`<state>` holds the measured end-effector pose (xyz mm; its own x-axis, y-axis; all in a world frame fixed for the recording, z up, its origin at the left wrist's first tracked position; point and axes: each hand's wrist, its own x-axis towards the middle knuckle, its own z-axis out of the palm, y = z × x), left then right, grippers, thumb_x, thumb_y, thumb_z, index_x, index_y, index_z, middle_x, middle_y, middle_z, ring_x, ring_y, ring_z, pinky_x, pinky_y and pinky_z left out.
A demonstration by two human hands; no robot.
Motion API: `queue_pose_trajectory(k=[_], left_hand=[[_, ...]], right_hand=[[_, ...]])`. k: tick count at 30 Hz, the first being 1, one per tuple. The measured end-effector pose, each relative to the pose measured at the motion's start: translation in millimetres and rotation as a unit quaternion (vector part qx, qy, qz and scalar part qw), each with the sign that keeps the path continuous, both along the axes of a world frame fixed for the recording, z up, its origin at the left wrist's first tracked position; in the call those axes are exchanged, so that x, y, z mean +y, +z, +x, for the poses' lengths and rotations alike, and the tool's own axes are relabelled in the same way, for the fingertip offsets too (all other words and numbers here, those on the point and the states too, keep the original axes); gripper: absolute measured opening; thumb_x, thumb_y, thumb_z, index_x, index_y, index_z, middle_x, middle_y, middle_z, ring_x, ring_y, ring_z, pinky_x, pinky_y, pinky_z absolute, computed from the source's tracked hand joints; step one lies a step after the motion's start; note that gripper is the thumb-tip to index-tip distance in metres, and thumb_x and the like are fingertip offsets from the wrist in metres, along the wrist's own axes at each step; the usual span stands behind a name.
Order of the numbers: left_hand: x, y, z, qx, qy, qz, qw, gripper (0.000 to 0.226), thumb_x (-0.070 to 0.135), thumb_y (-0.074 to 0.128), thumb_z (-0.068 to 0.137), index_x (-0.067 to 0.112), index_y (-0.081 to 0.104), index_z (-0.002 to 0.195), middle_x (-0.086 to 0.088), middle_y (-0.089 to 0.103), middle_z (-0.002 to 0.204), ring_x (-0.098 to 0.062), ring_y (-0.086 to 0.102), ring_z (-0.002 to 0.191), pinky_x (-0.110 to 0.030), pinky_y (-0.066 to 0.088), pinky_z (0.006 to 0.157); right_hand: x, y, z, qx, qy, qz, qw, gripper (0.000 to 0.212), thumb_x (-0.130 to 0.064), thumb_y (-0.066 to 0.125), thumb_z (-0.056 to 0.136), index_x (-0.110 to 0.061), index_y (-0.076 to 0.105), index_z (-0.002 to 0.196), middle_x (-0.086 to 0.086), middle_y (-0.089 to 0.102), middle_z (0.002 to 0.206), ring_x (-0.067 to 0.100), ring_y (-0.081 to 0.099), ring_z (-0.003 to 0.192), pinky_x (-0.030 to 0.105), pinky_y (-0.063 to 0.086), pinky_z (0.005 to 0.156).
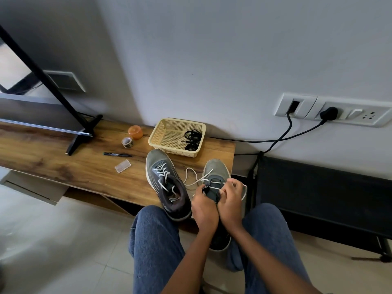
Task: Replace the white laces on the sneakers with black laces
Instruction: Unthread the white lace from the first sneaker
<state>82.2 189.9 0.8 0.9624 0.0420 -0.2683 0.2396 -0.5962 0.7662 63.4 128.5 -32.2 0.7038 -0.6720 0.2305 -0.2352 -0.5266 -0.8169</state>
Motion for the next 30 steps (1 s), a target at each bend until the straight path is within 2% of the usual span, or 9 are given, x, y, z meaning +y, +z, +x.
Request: queue_pose_trajectory(k=[4, 7, 9, 12, 14, 17, 20, 26, 30], left_hand=[[-1, -1, 0, 0.003, 0.011, -0.002, 1.0, 0.042, 0.003, 0.043, 0.093, 0.023, 0.058, 0.126, -0.008, 0.067, 0.105, -0.025, 0.062, 0.097, -0.031, 0.045, 0.075], [-2, -1, 0, 0.009, 0.019, -0.004, 1.0, 0.04, 0.005, 0.041, 0.094, 0.022, 0.058, 0.126, -0.01, 0.067, 0.107, -0.027, 0.061, 0.099, -0.035, 0.047, 0.079], [-1, 1, 1, 0.012, 0.013, -0.003, 1.0, 0.038, 0.009, 0.041, 0.097, 0.022, 0.057, 0.128, -0.011, 0.066, 0.11, -0.028, 0.061, 0.102, -0.036, 0.046, 0.082], [5, -1, 5, 0.012, -0.014, -0.002, 1.0, 0.036, 0.019, 0.044, 0.099, 0.022, 0.055, 0.132, -0.009, 0.065, 0.116, -0.026, 0.06, 0.108, -0.033, 0.044, 0.086], [6, -1, 6, 0.0, -0.039, 0.009, 0.999, 0.034, 0.028, 0.047, 0.097, 0.022, 0.057, 0.13, -0.007, 0.067, 0.113, -0.025, 0.061, 0.107, -0.033, 0.047, 0.088], [8, -3, 8, -0.023, -0.069, 0.026, 0.997, 0.029, 0.033, 0.046, 0.098, 0.022, 0.061, 0.12, -0.005, 0.068, 0.102, -0.023, 0.063, 0.095, -0.034, 0.049, 0.078], [10, -4, 10, -0.039, -0.094, 0.061, 0.993, 0.026, 0.031, 0.042, 0.1, 0.019, 0.062, 0.112, -0.008, 0.067, 0.098, -0.026, 0.062, 0.091, -0.031, 0.041, 0.069], [10, -7, 14, -0.046, -0.12, 0.118, 0.985, 0.03, 0.032, 0.036, 0.102, 0.016, 0.06, 0.11, -0.011, 0.067, 0.098, -0.029, 0.062, 0.09, -0.033, 0.04, 0.067], [9, -9, 15, -0.055, -0.119, 0.126, 0.983, 0.029, 0.029, 0.036, 0.103, 0.014, 0.061, 0.107, -0.012, 0.067, 0.097, -0.03, 0.063, 0.088, -0.033, 0.04, 0.066]], right_hand=[[1, -3, -1, -0.016, -0.003, 0.017, 1.0, 0.021, 0.015, 0.049, 0.084, -0.002, 0.05, 0.073, 0.005, 0.044, 0.109, -0.015, 0.043, 0.095, 0.003, 0.036, 0.072], [2, -6, -3, -0.028, -0.006, 0.024, 0.999, 0.018, 0.013, 0.052, 0.085, -0.001, 0.053, 0.075, 0.002, 0.043, 0.106, -0.017, 0.042, 0.098, 0.002, 0.036, 0.074], [1, -8, -4, -0.02, 0.007, 0.032, 0.999, 0.016, 0.009, 0.055, 0.085, -0.003, 0.054, 0.075, 0.0, 0.046, 0.098, -0.008, 0.047, 0.09, 0.009, 0.039, 0.072], [-5, -7, -1, 0.045, 0.061, 0.015, 0.997, 0.014, -0.001, 0.059, 0.085, -0.011, 0.056, 0.076, -0.005, 0.052, 0.081, 0.009, 0.049, 0.077, 0.02, 0.036, 0.067], [-10, -5, 2, 0.078, 0.079, 0.005, 0.994, 0.006, -0.007, 0.062, 0.086, -0.014, 0.062, 0.085, -0.008, 0.057, 0.084, 0.009, 0.051, 0.083, 0.019, 0.037, 0.071], [-19, -3, 9, 0.122, 0.1, -0.007, 0.987, 0.01, -0.02, 0.064, 0.087, -0.016, 0.067, 0.095, -0.005, 0.062, 0.093, 0.011, 0.053, 0.092, 0.025, 0.043, 0.08], [-23, -1, 15, 0.169, 0.119, -0.033, 0.978, 0.013, -0.027, 0.062, 0.089, -0.017, 0.069, 0.087, -0.002, 0.062, 0.09, 0.016, 0.056, 0.091, 0.035, 0.047, 0.08], [-21, 8, 23, 0.224, 0.12, -0.049, 0.966, 0.019, -0.019, 0.057, 0.088, -0.011, 0.063, 0.072, 0.005, 0.061, 0.085, 0.023, 0.058, 0.086, 0.034, 0.043, 0.067], [-19, 15, 28, 0.276, 0.121, -0.074, 0.95, 0.025, -0.012, 0.05, 0.087, -0.012, 0.044, 0.062, 0.012, 0.058, 0.091, 0.028, 0.054, 0.09, 0.031, 0.03, 0.065]])
